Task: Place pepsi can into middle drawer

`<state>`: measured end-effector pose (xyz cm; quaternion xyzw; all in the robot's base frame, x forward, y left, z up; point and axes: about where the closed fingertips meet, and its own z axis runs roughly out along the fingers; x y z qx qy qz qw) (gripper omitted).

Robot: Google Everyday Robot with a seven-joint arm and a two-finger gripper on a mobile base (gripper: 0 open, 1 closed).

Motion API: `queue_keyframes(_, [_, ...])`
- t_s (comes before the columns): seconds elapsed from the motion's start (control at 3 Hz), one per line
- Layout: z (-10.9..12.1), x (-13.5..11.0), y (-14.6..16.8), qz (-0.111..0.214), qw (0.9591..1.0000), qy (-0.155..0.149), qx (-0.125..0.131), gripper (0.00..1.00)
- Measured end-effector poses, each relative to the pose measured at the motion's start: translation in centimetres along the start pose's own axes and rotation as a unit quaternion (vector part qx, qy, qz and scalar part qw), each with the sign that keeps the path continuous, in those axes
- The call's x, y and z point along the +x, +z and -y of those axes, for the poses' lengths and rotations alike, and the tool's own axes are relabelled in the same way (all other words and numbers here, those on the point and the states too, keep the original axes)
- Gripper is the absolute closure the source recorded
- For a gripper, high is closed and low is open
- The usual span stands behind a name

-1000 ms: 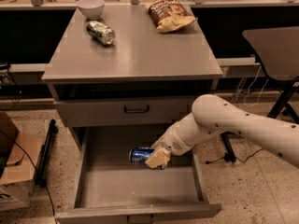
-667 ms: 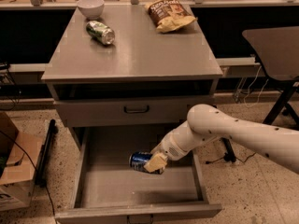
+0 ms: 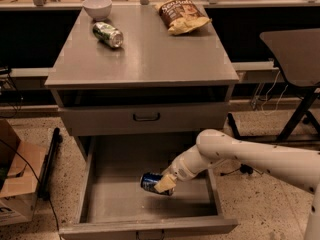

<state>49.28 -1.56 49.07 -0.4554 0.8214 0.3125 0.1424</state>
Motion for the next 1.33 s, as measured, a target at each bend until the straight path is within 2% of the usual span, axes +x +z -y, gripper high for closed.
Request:
queue_keyframes(0.33, [2.7, 2.2, 2.5, 0.021, 0.9996, 0.019, 0.003, 0.52])
queue_keyframes(0.67, [5.3, 4.0, 3.8, 0.059, 0.9975, 0.038, 0.004, 0.21])
queue_keyframes(1.0, [5.3, 4.0, 3.8, 0.059, 0.9975, 0.038, 0.004, 0.01])
queue_keyframes(1.33, [5.3, 4.0, 3.8, 0.059, 0.9975, 0.038, 0.004, 0.0])
